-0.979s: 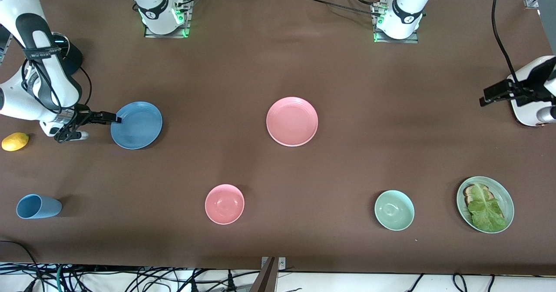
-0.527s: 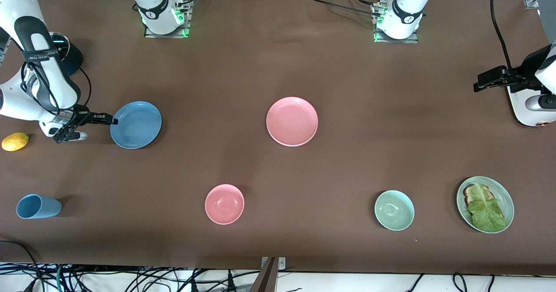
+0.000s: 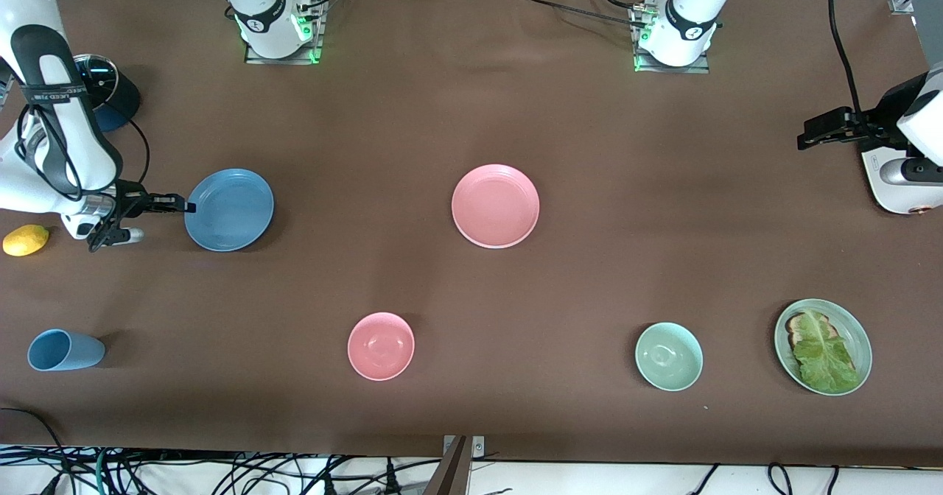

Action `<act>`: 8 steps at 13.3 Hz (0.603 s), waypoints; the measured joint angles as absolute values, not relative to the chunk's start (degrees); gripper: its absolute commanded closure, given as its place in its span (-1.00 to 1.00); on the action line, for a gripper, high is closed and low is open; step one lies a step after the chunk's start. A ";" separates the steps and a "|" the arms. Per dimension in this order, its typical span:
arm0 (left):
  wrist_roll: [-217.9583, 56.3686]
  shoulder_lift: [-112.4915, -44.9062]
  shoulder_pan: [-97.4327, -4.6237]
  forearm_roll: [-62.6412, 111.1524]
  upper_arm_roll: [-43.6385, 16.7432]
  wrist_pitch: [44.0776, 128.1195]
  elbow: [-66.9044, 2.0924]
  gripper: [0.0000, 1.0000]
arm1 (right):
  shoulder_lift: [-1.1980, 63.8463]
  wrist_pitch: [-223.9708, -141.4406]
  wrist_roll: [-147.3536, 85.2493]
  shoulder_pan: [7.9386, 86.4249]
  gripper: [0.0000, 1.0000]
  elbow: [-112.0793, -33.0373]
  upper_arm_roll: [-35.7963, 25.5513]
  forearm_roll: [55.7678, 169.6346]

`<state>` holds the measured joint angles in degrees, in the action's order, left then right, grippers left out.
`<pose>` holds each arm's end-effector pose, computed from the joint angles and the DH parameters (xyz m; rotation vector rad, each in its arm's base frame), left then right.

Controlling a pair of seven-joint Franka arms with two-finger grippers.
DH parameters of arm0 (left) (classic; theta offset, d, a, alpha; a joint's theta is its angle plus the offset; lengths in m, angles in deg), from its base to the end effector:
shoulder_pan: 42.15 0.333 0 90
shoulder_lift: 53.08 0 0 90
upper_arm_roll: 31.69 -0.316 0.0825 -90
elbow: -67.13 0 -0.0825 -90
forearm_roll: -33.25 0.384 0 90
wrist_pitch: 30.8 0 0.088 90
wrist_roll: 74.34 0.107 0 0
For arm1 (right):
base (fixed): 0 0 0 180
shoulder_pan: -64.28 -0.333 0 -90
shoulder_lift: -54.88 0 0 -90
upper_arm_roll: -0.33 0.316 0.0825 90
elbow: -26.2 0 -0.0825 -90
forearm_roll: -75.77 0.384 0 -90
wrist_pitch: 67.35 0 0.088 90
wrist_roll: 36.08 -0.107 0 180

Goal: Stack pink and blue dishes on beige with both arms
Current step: 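Close the right gripper on the blue plate rim, then drag the blue plate with the right gripper onto the pink plate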

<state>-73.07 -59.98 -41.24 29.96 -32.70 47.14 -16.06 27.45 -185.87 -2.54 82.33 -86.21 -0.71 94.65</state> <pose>0.5674 0.0113 0.5958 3.0637 0.0083 -0.3236 0.5486 -0.1720 0.2052 -2.7399 -0.0546 0.3056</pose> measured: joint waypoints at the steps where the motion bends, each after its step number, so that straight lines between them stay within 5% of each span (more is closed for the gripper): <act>1: -73.07 -60.00 -41.25 29.96 -32.70 47.14 -16.06 -1.00 | 27.61 -183.28 -4.38 82.28 1.00 -84.50 0.05 94.73; 8: -73.06 -60.21 -41.46 29.96 -32.46 47.21 -16.07 -1.00 | 34.36 -176.19 -16.59 81.93 1.00 -80.53 13.34 94.76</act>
